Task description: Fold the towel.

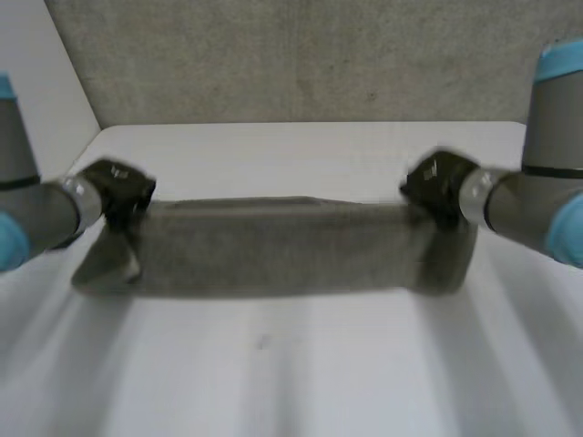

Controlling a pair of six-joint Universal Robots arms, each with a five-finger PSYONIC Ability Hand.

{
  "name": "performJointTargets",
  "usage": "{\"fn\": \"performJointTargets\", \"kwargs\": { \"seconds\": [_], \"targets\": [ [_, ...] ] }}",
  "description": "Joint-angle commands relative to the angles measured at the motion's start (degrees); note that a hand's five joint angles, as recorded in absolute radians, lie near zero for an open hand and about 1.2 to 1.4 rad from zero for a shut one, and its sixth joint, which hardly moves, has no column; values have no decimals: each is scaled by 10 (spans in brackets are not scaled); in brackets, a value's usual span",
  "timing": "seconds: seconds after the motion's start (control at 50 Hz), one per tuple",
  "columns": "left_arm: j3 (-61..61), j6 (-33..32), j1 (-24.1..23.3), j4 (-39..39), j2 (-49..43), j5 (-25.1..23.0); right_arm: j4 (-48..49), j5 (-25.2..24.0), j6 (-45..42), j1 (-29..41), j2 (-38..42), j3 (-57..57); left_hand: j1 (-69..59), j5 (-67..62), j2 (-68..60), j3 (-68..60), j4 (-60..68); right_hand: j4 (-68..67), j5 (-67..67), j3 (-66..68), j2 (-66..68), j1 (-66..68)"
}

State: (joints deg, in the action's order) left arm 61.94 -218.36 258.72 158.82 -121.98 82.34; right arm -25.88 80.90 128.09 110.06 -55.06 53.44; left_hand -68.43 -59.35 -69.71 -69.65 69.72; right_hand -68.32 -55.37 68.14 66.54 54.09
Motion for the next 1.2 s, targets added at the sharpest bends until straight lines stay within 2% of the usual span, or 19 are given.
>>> {"fn": "performJointTargets", "kwargs": {
  "seconds": [0.02,0.06,0.08,0.14,0.18,0.22,0.3,0.44,0.54,0.72,0.74,0.76,0.78,0.8,0.82,0.88,0.98,1.04,1.2],
  "targets": [
    [-240,-7,-31,90,-41,1,289,48,74,23,-13,-107,-116,-106,-103,-103,103,-117,-146,119,135,259],
    [-291,5,-33,196,-34,5,437,64,86,24,-51,-93,-116,-106,-103,-103,103,-117,-146,119,135,259],
    [-292,5,-33,197,-34,5,437,64,86,24,-51,-93,-116,-106,-103,-103,103,-117,-146,119,135,259],
    [-288,42,-36,292,-22,6,530,62,86,24,-84,-56,-116,-106,-103,-103,103,-117,-146,119,135,259],
    [-278,65,-36,316,-15,5,538,60,87,24,-95,-39,-116,-106,-103,-103,103,-117,-146,119,135,259],
    [-237,100,-32,310,2,4,516,52,87,24,-107,-7,-116,-106,-103,-103,103,-117,-146,119,135,259],
    [-182,115,-30,295,9,2,456,36,87,23,-107,21,-116,-106,-103,-103,103,-117,-146,119,135,259],
    [16,113,-27,270,17,-14,278,-52,85,17,-81,115,-116,-106,-103,-103,103,-117,-146,119,135,259],
    [134,109,-26,271,16,-49,232,-69,83,14,-37,179,-116,-106,-103,-103,103,-117,-146,119,135,259],
    [266,32,-29,273,19,-71,207,-68,92,2,7,244,-116,-106,-103,-103,103,-117,-146,119,135,259],
    [280,16,-27,273,27,-71,206,-69,97,-5,1,252,-116,-106,-103,-103,103,-59,-89,61,77,201],
    [290,7,-26,272,41,-71,206,-69,108,-7,-4,261,-116,-106,-103,-103,103,83,54,-81,-65,59],
    [290,7,-26,272,41,-71,206,-69,108,-7,-4,261,-116,-106,-103,-103,103,84,55,-83,-67,58],
    [299,4,-25,272,58,-72,206,-69,126,-10,-14,270,-116,-106,-103,-103,103,244,215,-243,-227,-102],
    [308,4,-25,272,71,-72,207,-72,151,-15,-24,279,-116,-106,-103,-103,103,301,271,-299,-283,-159],
    [315,4,-25,272,82,-72,208,-74,180,-23,-34,284,-116,-106,-103,-103,103,315,285,-313,-297,-173],
    [343,4,-23,273,117,-72,207,-79,328,-66,-59,293,-116,-106,-103,-103,103,360,331,-359,-343,-218],
    [355,4,-21,273,127,-72,207,-82,377,-84,-64,291,-116,-106,-103,-103,103,360,331,-359,-343,-218],
    [370,4,-18,276,130,-72,208,-102,386,-107,-65,285,-116,-106,-103,-103,103,344,314,-342,-326,-201]
  ]
}}
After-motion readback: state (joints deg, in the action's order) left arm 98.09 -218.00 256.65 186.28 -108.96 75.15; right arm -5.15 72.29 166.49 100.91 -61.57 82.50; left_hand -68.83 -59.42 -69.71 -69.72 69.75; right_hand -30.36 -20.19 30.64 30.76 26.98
